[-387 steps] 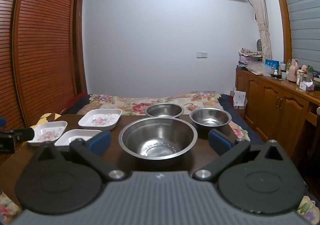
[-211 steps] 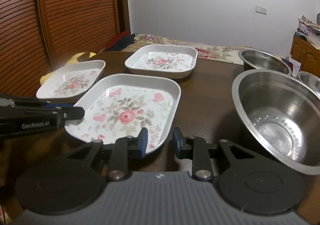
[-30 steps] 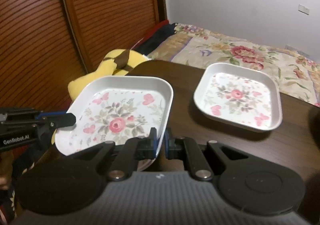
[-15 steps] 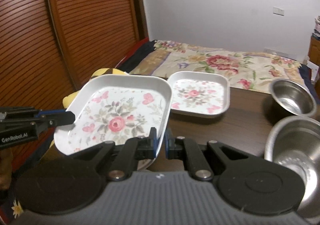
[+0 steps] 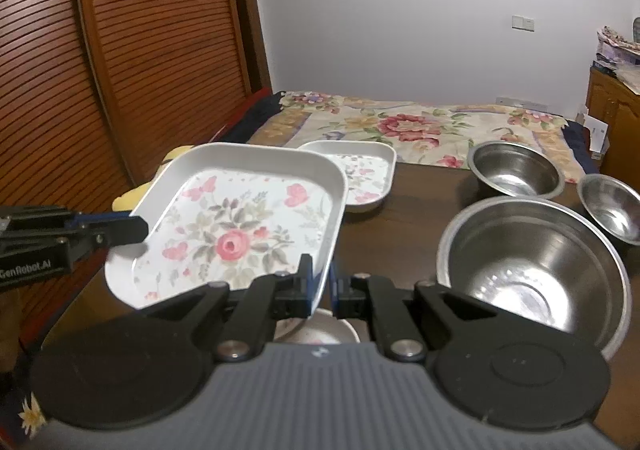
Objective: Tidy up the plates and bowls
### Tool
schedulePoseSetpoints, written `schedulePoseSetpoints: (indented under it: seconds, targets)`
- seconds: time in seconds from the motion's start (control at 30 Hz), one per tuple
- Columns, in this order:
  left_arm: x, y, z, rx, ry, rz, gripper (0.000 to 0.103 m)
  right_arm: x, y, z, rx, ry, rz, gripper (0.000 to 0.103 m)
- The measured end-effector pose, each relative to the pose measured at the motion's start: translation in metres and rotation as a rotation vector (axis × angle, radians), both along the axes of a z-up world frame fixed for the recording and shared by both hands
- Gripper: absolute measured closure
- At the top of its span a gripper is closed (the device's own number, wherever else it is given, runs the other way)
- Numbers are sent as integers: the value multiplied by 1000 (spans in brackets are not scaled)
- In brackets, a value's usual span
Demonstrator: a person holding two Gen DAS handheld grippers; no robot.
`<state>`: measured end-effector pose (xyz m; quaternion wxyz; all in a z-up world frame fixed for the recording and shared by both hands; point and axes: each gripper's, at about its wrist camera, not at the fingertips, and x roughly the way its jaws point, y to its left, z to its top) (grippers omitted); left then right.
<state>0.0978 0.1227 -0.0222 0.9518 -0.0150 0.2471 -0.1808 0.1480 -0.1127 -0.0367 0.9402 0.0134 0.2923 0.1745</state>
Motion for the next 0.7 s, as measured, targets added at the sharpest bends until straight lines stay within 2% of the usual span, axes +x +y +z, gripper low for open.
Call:
schedulePoseSetpoints:
  seconds: [0.37, 0.7]
  targets:
    - [-14, -11, -16, 10, 44, -23, 90, -12, -15, -20, 20, 53, 3, 93]
    - [-28, -20, -29, 28, 69, -32, 90, -34, -17, -31, -2, 54, 3, 93]
